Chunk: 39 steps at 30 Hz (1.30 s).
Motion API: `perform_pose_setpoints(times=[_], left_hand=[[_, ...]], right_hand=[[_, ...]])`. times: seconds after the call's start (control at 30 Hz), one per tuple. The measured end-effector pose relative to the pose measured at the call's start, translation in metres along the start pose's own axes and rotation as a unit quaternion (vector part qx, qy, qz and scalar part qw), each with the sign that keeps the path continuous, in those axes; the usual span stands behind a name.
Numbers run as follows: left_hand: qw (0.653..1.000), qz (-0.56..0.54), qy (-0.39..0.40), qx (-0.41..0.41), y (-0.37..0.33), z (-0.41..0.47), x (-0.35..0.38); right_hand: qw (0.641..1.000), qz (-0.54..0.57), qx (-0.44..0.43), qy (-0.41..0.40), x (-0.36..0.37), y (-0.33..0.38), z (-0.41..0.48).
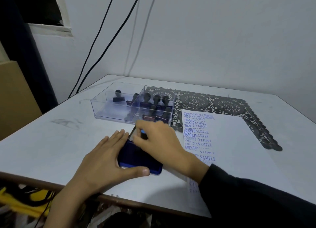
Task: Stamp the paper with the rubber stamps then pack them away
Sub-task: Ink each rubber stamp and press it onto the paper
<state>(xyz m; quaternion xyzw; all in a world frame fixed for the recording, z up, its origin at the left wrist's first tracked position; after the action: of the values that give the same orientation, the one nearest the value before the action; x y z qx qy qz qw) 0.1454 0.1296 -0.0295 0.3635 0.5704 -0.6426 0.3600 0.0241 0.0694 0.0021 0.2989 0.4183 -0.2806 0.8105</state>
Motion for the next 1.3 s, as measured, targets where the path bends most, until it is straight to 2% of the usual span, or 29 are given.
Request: perform_pose_setpoints(times=[0.07, 0.17, 0.3, 0.47, 0.63, 0.83, 1.2, 1.3], left_hand=[[1.000, -0.029, -0.007, -0.003, -0.005, -0.001, -0.003], [0.997, -0.076, -0.025, 0.011, -0.020, 0.001, -0.003], [0.991, -0.086, -0.040, 0.095, -0.061, 0.016, 0.003], [0.981, -0.068, -0.024, 0.181, -0.127, 0.044, 0.028], [0.985, -0.005, 0.032, 0.170, -0.168, 0.076, 0.075], [0.986, 0.046, 0.080, 0.140, -0.163, 0.089, 0.112], [0.985, 0.061, 0.060, 0.153, -0.162, 0.087, 0.111], [0.984, 0.063, 0.066, 0.152, -0.162, 0.088, 0.112]], right_hand=[[0.999, 0.041, 0.012, 0.004, -0.016, -0.012, 0.005], [0.999, 0.040, 0.028, -0.015, -0.048, -0.036, 0.011], [0.997, -0.002, 0.076, -0.014, -0.082, -0.088, 0.018], [0.986, -0.020, 0.151, -0.065, -0.109, -0.154, 0.017], [0.977, -0.064, 0.192, -0.058, -0.106, -0.194, 0.014], [0.978, -0.105, 0.177, -0.026, -0.092, -0.209, 0.014], [0.974, -0.139, 0.179, -0.010, -0.068, -0.227, 0.019], [0.972, -0.146, 0.181, -0.038, -0.061, -0.228, 0.011]])
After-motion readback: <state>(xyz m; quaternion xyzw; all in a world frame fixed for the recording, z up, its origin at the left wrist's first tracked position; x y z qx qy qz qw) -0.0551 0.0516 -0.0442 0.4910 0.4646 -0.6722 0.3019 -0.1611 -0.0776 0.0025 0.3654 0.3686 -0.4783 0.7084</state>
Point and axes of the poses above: each hand's wrist, its own z-axis towards the middle knuckle, its own x-axis out of the palm, y = z × x, the point moved 5 cm from there along z, towards the middle knuckle, and after that the axes turned 4 degrees about -z, right-handed, at the moved point
